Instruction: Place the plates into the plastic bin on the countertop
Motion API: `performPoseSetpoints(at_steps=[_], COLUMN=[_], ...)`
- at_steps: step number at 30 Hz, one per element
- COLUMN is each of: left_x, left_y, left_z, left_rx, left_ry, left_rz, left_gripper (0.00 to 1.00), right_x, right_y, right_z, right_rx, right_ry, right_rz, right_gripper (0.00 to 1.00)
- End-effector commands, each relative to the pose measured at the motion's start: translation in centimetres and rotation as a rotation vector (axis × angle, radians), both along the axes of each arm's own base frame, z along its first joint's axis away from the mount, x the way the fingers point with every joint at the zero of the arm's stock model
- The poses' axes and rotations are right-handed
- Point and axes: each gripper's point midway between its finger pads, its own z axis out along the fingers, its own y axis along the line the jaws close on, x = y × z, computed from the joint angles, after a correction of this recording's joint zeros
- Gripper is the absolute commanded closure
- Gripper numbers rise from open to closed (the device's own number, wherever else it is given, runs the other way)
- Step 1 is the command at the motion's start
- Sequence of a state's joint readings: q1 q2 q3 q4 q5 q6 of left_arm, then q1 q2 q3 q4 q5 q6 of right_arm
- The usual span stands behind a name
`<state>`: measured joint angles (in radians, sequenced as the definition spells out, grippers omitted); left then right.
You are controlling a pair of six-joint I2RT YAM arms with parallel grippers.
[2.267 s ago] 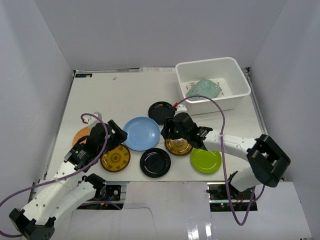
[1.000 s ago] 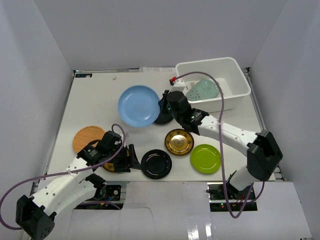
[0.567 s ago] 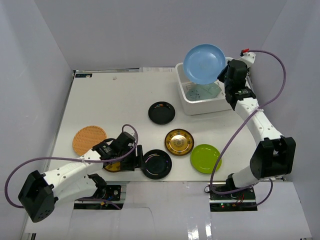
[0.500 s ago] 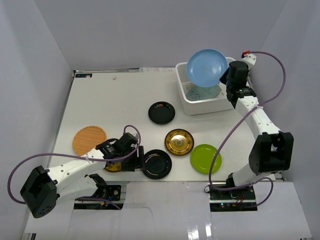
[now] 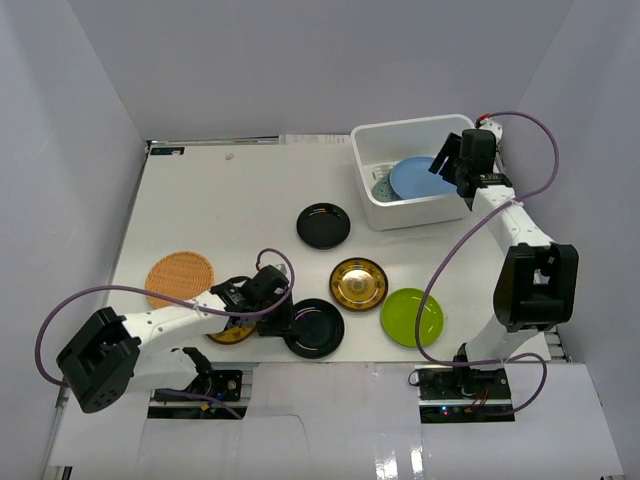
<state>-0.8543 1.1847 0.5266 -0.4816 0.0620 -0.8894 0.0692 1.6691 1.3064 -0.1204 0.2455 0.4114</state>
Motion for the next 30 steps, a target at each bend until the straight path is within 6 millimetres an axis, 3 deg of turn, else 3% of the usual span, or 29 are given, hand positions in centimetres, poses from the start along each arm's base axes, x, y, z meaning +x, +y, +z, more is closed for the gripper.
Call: performPoseSetpoints(at_steps=[1, 2, 3, 4, 5, 6, 7, 8, 9, 10, 12, 14, 17, 21, 22, 23, 26, 27, 28, 30], left_x=[0.2, 0.2, 0.2, 0.1, 0.6, 0.6, 0.6, 0.7, 0.8, 1.0, 1.1, 1.4, 2.2, 3.7, 4.1, 4.9, 7.2, 8.3, 9.5, 12.1], left_y=[0.7, 0.7, 0.8, 0.9, 1.2, 1.3, 1.5, 1.5, 1.6, 1.6, 1.7, 1.5, 1.3, 0.3, 0.0, -0.7, -2.6, -3.5, -4.5, -5.9], left_z=[-1.4, -1.5, -1.6, -1.7, -1.7, -1.7, -1.7, -1.3, -1.0, -0.7, 0.4, 2.5, 6.0, 12.5, 13.6, 16.2, 19.5, 22.1, 22.1, 24.4], left_rx=[0.031, 0.030, 0.031, 0.030, 0.047, 0.050, 0.054, 0.045, 0.040, 0.039, 0.021, -0.015, -0.051, -0.149, -0.168, -0.205, -0.245, -0.287, -0.269, -0.293], left_ry=[-0.019, -0.017, -0.016, -0.014, -0.039, -0.042, -0.050, -0.063, -0.071, -0.085, -0.103, -0.138, -0.203, -0.320, -0.340, -0.389, -0.466, -0.511, -0.521, -0.579], left_rz=[0.029, 0.032, 0.034, 0.039, 0.051, 0.053, 0.057, 0.063, 0.067, 0.075, 0.083, 0.084, 0.092, 0.102, 0.102, 0.101, 0.092, 0.094, 0.070, 0.081], left_gripper=[0.48, 0.56, 0.60, 0.65, 0.82, 0.88, 0.95, 1.00, 1.00, 1.00, 1.00, 1.00, 1.00, 1.00, 1.00, 1.00, 1.00, 1.00, 1.00, 1.00], right_x=[-1.1, -1.8, -3.1, -4.4, -5.6, -7.2, -9.2, -10.8, -12.0, -14.0, -16.4, -19.2, -21.1, -21.9, -22.1, -22.2, -22.3, -22.3, -22.3, -22.5], right_y=[1.7, 2.5, 2.9, 3.5, 4.6, 5.0, 5.9, 7.1, 7.7, 8.8, 9.9, 10.9, 11.5, 13.2, 13.7, 14.0, 14.4, 14.6, 14.7, 14.8], right_z=[5.7, 5.8, 7.4, 5.8, 5.6, 6.9, 3.9, 5.3, 4.4, 1.2, -0.3, -4.1, -7.5, -9.4, -9.6, -10.2, -11.4, -11.5, -11.7, -12.4], right_rx=[0.050, 0.074, 0.092, 0.122, 0.153, 0.169, 0.203, 0.227, 0.246, 0.267, 0.288, 0.302, 0.300, 0.305, 0.302, 0.292, 0.280, 0.280, 0.282, 0.283], right_ry=[-0.130, -0.130, -0.169, -0.158, -0.159, -0.205, -0.151, -0.209, -0.201, -0.140, -0.120, -0.031, 0.055, 0.126, 0.140, 0.161, 0.199, 0.207, 0.210, 0.229], right_rz=[0.089, 0.124, 0.143, 0.160, 0.206, 0.225, 0.256, 0.312, 0.335, 0.368, 0.422, 0.472, 0.527, 0.628, 0.656, 0.679, 0.699, 0.710, 0.717, 0.719], right_gripper=[0.26, 0.23, 0.23, 0.23, 0.24, 0.26, 0.32, 0.34, 0.37, 0.43, 0.55, 0.59, 0.51, 0.31, 0.30, 0.30, 0.32, 0.35, 0.36, 0.42])
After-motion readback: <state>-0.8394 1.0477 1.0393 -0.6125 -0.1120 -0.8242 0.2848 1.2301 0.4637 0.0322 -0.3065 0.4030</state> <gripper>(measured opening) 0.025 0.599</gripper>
